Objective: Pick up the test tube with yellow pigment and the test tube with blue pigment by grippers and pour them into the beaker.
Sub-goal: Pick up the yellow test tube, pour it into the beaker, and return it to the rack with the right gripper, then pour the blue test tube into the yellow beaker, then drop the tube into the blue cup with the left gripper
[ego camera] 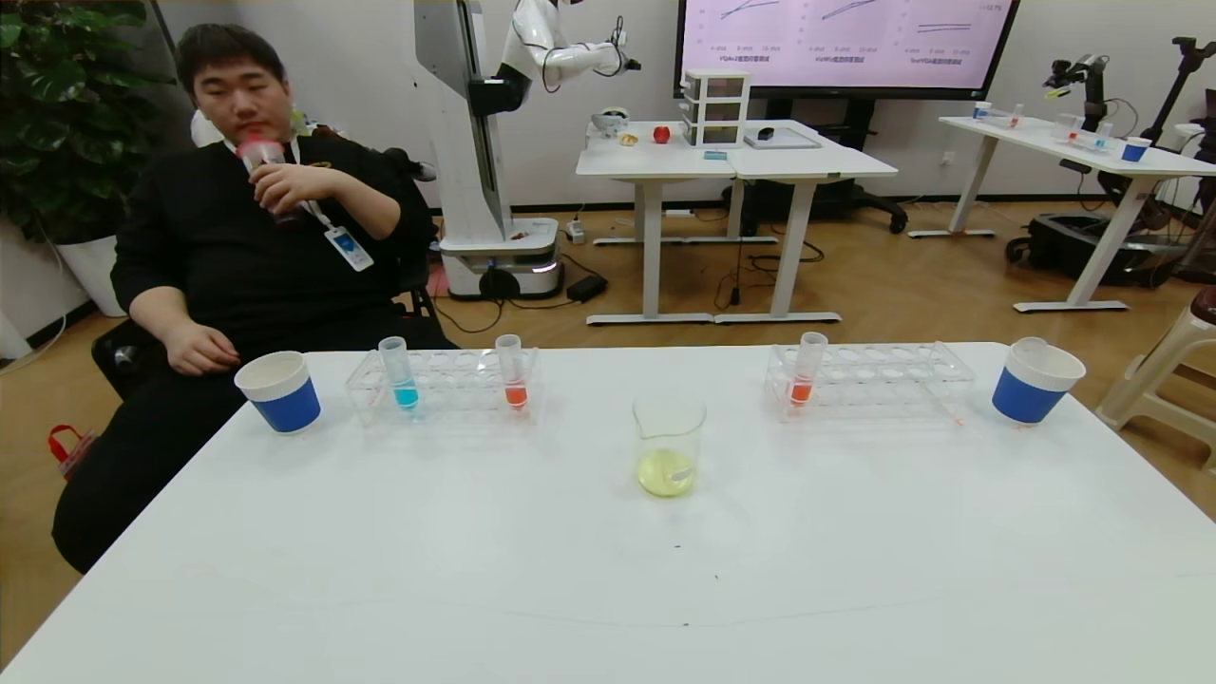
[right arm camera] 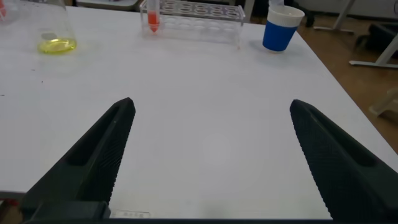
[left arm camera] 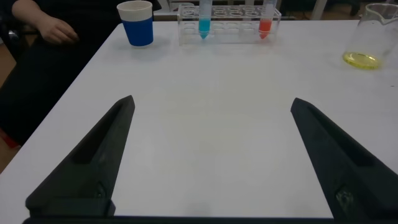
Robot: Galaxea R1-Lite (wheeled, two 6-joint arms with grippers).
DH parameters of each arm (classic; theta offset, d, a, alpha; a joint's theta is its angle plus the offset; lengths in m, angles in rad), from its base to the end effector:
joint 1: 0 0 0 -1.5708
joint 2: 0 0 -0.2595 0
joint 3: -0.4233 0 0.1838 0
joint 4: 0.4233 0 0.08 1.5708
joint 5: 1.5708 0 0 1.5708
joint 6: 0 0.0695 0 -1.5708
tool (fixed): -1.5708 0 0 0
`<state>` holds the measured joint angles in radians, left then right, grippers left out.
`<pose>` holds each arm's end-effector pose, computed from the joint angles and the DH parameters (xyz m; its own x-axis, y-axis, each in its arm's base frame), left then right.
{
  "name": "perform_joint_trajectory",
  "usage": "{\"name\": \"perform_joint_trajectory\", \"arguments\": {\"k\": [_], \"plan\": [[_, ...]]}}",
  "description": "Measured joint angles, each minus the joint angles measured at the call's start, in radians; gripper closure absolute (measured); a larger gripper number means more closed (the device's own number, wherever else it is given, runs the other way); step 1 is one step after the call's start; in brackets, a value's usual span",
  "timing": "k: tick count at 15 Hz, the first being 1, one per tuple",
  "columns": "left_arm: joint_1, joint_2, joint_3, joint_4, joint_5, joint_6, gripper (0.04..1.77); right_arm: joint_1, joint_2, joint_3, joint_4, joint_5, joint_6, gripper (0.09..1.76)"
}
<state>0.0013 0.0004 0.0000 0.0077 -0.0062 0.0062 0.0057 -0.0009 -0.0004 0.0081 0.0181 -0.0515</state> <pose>0.0576 -0.0004 0.0743 1.0000 -0.0049 -0.0081 0.0049 1.0000 0.0061 0.0575 0.0016 0.0745 0.9997 0.0238 -0.0068 -0.0241 0.9984 -0.0514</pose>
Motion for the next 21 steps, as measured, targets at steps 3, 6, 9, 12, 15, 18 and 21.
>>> {"name": "perform_joint_trajectory", "arguments": {"k": [3, 6, 9, 12, 15, 18, 21], "plan": [[0.000, 0.000, 0.000, 0.000, 0.000, 0.001, 0.06, 0.000, 0.000, 0.000, 0.000, -0.001, 0.001, 0.11], [0.000, 0.000, 0.000, -0.001, 0.000, 0.002, 0.06, 0.000, 0.000, 0.000, 0.000, -0.002, 0.002, 0.11], [0.000, 0.000, 0.000, 0.000, 0.000, 0.001, 0.06, 0.000, 0.000, 0.000, 0.000, -0.002, 0.002, 0.11], [0.000, 0.002, -0.020, -0.016, 0.001, 0.000, 0.06, 0.000, 0.000, 0.000, 0.000, -0.002, 0.002, 0.11], [-0.002, 0.073, -0.133, -0.030, -0.007, 0.011, 0.06, 0.000, 0.000, 0.000, 0.000, -0.002, 0.002, 0.11], [-0.022, 0.238, -0.281, -0.088, -0.009, 0.015, 0.06, 0.000, 0.000, 0.000, 0.000, -0.002, 0.002, 0.11], [-0.042, 0.473, -0.378, -0.264, -0.011, 0.018, 0.06, 0.000, 0.000, 0.000, 0.000, -0.002, 0.002, 0.11]]}}
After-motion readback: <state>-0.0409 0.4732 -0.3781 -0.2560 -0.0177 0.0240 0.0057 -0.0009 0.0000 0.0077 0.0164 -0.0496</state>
